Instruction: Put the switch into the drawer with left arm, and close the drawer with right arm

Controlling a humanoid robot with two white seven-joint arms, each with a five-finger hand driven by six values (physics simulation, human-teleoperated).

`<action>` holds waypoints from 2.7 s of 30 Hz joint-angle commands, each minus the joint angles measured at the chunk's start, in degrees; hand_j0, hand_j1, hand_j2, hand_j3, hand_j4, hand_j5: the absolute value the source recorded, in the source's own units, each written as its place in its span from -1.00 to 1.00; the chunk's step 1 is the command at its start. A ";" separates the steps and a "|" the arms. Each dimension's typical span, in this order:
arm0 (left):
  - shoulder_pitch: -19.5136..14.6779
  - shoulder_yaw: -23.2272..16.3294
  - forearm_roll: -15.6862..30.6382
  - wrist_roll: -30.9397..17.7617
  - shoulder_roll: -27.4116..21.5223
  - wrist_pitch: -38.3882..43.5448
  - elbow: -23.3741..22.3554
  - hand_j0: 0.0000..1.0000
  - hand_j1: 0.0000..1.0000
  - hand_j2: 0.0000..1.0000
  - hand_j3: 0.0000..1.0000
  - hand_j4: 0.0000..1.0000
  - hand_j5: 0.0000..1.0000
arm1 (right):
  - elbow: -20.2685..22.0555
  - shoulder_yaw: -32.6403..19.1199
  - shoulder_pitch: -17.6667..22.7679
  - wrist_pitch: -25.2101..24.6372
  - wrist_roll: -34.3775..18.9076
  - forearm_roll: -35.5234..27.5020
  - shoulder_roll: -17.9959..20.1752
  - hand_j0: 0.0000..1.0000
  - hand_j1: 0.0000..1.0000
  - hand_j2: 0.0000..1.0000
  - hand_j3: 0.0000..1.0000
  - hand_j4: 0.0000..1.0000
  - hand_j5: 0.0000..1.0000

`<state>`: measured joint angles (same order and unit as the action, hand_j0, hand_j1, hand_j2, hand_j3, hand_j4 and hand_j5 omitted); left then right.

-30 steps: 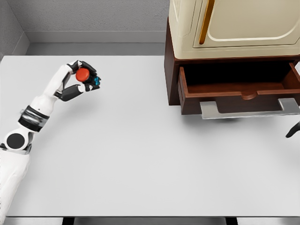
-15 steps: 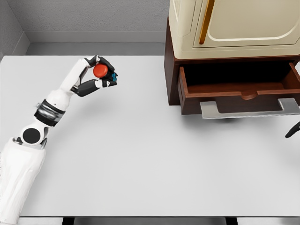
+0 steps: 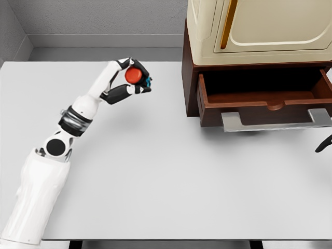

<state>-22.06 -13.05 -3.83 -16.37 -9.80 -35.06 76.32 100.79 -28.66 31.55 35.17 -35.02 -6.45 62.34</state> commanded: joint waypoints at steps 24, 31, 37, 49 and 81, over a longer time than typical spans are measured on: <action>-2.11 -5.94 -2.32 0.02 2.85 0.06 8.32 -0.24 -0.24 -0.24 -0.24 -0.24 -0.24 | 0.02 0.00 0.00 -0.17 0.02 -0.41 0.15 0.21 0.21 0.21 0.21 0.21 0.21; -3.25 -7.17 -4.79 0.02 5.41 0.06 8.32 -0.24 -0.24 -0.24 -0.24 -0.24 -0.24 | 0.02 0.00 0.00 -0.17 0.02 -0.41 0.15 0.21 0.21 0.21 0.21 0.21 0.21; -4.13 -8.05 -8.56 0.02 8.40 0.06 7.88 -0.24 -0.24 -0.24 -0.24 -0.24 -0.24 | 0.02 0.00 0.00 -0.17 0.02 -0.41 0.15 0.21 0.21 0.21 0.21 0.21 0.21; -5.71 -9.63 -14.01 0.02 9.80 0.06 7.00 -0.26 -0.26 -0.26 -0.26 -0.26 -0.26 | 0.02 -0.08 -0.09 -0.17 0.02 -0.41 0.15 0.21 0.21 0.21 0.21 0.21 0.21; -13.71 -13.76 -20.69 0.11 9.80 0.06 -0.82 0.17 0.17 0.17 0.17 0.17 0.17 | 0.02 -0.08 -0.09 -0.17 0.02 -0.41 0.15 0.20 0.20 0.20 0.20 0.20 0.20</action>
<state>-35.77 -26.76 -24.93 -16.33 0.00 -35.09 75.55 100.79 -28.74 31.46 35.17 -35.02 -6.45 62.43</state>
